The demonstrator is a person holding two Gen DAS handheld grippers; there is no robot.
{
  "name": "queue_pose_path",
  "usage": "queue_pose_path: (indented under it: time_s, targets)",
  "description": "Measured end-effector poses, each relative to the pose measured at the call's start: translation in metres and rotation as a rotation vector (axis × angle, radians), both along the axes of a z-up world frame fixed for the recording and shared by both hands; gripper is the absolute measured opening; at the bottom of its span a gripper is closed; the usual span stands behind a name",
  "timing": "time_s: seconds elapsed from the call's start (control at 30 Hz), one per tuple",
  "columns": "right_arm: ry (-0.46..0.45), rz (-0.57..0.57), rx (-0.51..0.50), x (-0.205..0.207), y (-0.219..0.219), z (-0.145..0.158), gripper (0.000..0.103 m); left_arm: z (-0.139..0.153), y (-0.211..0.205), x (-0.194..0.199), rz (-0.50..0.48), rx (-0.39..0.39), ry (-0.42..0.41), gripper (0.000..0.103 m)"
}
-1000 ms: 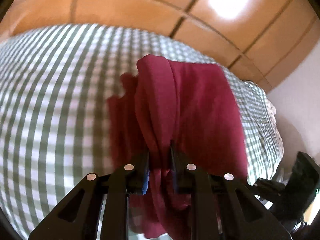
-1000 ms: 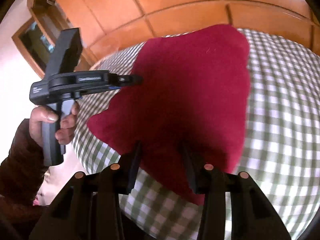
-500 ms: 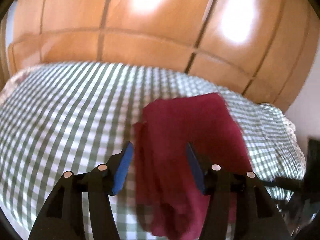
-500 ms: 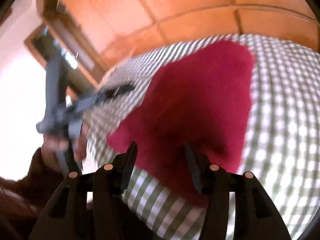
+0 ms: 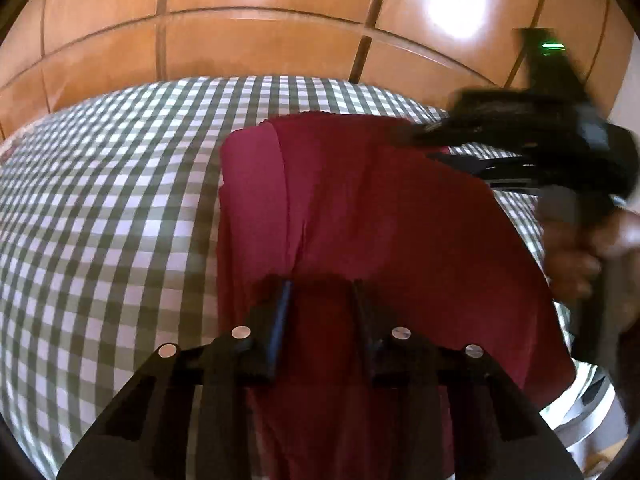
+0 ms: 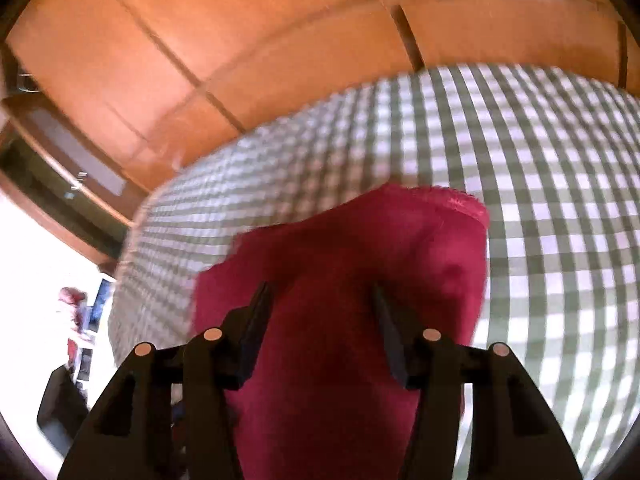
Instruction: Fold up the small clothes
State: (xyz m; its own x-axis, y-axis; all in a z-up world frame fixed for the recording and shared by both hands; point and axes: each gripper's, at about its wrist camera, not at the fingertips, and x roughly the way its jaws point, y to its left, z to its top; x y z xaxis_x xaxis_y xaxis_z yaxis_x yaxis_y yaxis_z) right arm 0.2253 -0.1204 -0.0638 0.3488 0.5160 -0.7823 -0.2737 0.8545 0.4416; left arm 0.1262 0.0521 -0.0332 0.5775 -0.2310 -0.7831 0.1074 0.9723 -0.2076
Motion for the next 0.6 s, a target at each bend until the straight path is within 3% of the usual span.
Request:
queue_pose_path:
  time_s: [0.07,0.13,0.23,0.3,0.37,0.53,0.6]
  targets:
    - [0.01,-0.003,-0.012,0.01,0.004,-0.021,0.052,-0.001,0.004,-0.002,0.018,-0.028,0.002,0.03]
    - [-0.002,-0.003,-0.004,0.01,0.003,-0.021,0.053,0.002,0.006,-0.006,0.043,-0.038,0.0,0.03]
    - [-0.044,0.019,-0.008,0.008,0.006,-0.013,0.061,0.016,0.002,-0.015,0.062,-0.019,-0.015,0.03]
    - [-0.08,0.007,0.021,-0.007,-0.01,0.005,0.069,0.027,-0.001,-0.024,0.083,0.019,-0.043,0.042]
    - [-0.112,0.006,0.036,-0.025,-0.022,0.021,0.07,0.035,0.0,-0.033,0.113,0.054,-0.068,0.052]
    - [-0.19,0.034,0.051,-0.069,-0.036,0.045,0.069,0.04,0.004,-0.045,0.13,0.072,-0.072,0.052]
    - [-0.208,0.058,0.046,-0.092,-0.041,0.049,0.066,0.04,0.003,-0.048,0.135,0.072,-0.073,0.06]
